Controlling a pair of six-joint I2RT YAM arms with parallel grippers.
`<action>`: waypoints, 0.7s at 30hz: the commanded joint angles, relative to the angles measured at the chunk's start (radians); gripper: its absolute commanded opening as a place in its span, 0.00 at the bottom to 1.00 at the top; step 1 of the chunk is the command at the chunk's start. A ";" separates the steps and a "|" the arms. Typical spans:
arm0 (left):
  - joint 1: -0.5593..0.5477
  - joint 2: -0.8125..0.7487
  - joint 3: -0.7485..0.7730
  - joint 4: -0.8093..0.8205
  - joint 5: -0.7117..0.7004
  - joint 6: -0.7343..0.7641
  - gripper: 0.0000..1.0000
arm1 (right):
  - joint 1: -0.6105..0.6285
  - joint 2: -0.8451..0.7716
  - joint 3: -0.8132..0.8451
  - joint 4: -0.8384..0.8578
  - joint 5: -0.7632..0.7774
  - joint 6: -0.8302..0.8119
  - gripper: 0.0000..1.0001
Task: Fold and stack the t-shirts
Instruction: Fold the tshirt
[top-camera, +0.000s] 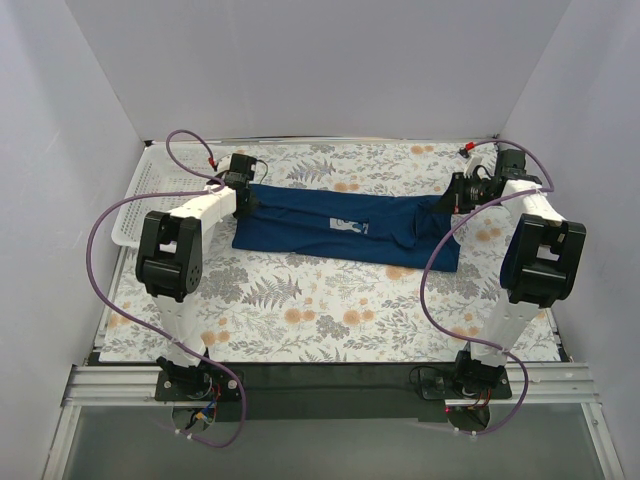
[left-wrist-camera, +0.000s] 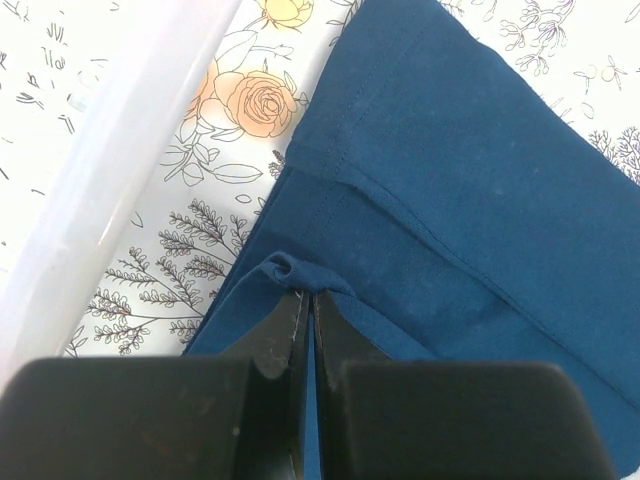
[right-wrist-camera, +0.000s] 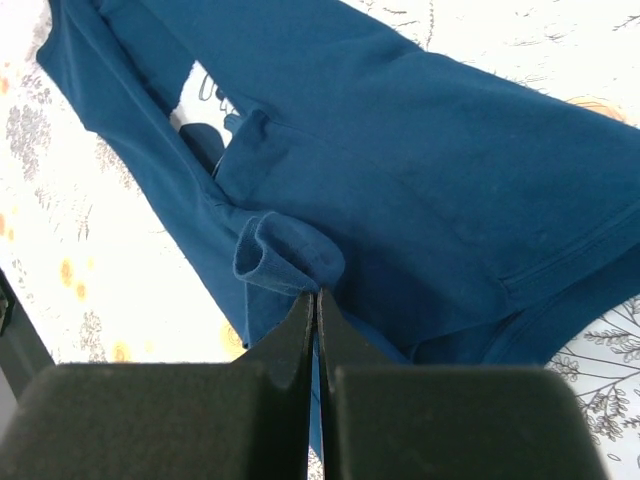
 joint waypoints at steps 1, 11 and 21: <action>0.009 -0.009 0.043 0.006 -0.047 0.017 0.00 | -0.001 0.011 -0.001 0.038 0.020 0.026 0.01; 0.009 -0.064 0.062 0.053 0.111 0.077 0.43 | 0.005 0.038 0.002 0.121 0.132 0.147 0.01; 0.009 -0.288 -0.066 0.156 0.310 0.152 0.56 | 0.046 0.130 0.067 0.196 0.249 0.327 0.01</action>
